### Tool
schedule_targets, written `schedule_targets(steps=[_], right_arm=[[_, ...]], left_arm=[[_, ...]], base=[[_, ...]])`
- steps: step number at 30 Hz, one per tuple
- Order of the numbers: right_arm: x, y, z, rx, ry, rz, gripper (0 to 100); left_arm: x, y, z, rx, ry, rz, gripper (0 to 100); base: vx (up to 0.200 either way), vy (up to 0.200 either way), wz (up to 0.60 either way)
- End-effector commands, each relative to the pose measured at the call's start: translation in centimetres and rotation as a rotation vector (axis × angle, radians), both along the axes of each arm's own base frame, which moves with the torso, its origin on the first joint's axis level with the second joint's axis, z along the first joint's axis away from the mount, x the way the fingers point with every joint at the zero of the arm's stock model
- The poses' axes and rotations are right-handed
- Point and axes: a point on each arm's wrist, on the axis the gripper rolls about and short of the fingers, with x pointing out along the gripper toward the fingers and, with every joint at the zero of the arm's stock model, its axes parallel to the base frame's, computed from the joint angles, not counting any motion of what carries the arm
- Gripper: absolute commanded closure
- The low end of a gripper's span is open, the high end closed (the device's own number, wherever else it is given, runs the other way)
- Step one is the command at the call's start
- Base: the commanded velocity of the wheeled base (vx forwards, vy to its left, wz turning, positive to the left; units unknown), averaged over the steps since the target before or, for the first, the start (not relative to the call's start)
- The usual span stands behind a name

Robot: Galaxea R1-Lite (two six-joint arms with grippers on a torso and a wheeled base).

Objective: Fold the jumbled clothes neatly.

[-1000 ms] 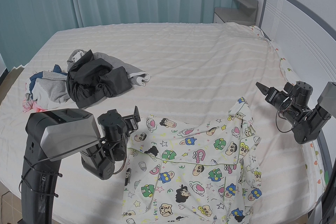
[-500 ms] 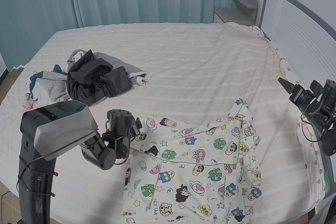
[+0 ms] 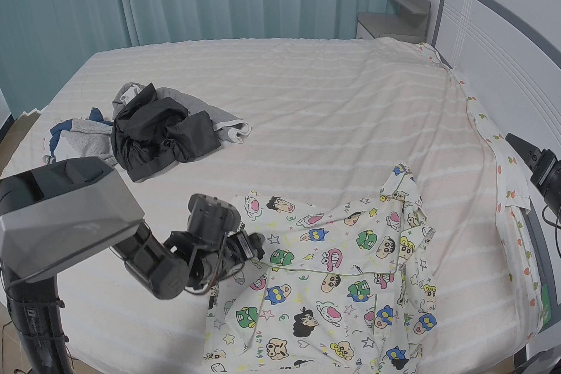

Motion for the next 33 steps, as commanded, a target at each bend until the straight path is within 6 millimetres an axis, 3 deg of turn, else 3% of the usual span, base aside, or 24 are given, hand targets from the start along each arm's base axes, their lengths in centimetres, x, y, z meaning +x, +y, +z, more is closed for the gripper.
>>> schedule_targets(steps=[1, 5, 10, 17, 21, 26, 33], right_arm=[[-3.0, 0.1, 0.4, -0.002, -0.038, 0.006, 0], [-2.9, 0.1, 0.2, 0.003, -0.03, 0.009, 0], [-3.1, 0.1, -0.1, 0.002, -0.023, 0.01, 0], [-3.2, 0.1, 0.0, 0.002, -0.026, 0.01, 0], [-3.2, 0.1, -0.1, 0.0, -0.026, 0.012, 0], [-3.3, 0.1, -0.1, 0.002, -0.029, 0.012, 0], [-3.5, 0.2, -0.1, 0.001, -0.03, 0.03, 0]], left_arm=[[-7.5, -1.5, 0.6, -0.01, 0.105, -0.173, 0], [-9.9, -1.8, 0.7, -0.034, 0.143, -0.174, 0], [-10.5, -1.4, 1.3, -0.036, 0.118, -0.101, 0], [-12.7, 0.6, 1.5, -0.013, 0.141, -0.069, 0], [-13.4, 0.2, 0.9, -0.044, 0.18, -0.045, 0], [-13.8, -1.3, -1.2, -0.039, 0.241, -0.028, 0], [-13.3, -1.8, -3.3, 0.019, 0.216, 0.025, 0]], base=[[0.0, 0.0, 0.0], [0.0, 0.0, 0.0], [0.0, 0.0, 0.0], [0.0, 0.0, 0.0], [0.0, 0.0, 0.0], [0.0, 0.0, 0.0], [0.0, 0.0, 0.0]])
